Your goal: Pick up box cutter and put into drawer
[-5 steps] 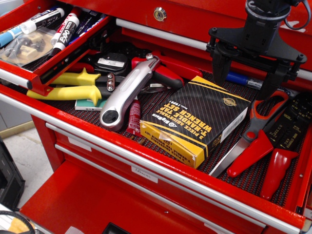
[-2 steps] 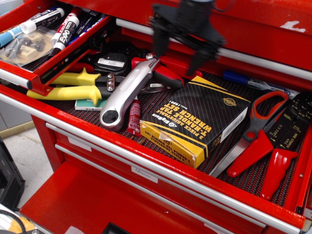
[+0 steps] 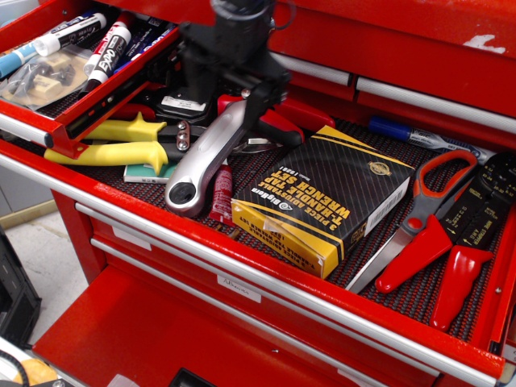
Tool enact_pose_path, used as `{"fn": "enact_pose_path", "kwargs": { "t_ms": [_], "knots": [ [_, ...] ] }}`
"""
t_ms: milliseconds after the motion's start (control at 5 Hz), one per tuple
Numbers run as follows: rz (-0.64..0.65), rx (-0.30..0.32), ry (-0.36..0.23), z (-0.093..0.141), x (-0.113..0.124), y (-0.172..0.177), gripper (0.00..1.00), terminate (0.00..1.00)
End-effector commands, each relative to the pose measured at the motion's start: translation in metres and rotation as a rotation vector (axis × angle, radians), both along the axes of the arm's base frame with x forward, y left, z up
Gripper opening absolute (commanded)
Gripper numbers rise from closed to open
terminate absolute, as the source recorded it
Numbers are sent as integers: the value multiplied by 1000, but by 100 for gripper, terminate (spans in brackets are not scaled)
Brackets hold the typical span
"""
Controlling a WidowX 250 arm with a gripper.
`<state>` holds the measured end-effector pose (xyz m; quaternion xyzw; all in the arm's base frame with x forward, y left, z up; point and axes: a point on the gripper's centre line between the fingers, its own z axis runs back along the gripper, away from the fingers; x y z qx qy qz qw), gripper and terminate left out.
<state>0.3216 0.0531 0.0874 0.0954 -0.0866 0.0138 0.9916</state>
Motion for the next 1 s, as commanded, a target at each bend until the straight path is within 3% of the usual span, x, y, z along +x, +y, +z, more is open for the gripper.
{"fn": "enact_pose_path", "kwargs": {
  "t_ms": [0, 400, 600, 800],
  "knots": [
    [-22, -67, -49, -15, -3, 20, 100, 0],
    [-35, -138, -32, -33, -9, 17, 100, 0],
    [2, -151, -53, -44, -13, 10, 0, 0],
    [23, -145, -13, -30, -15, 0, 0, 0]
  ]
}}
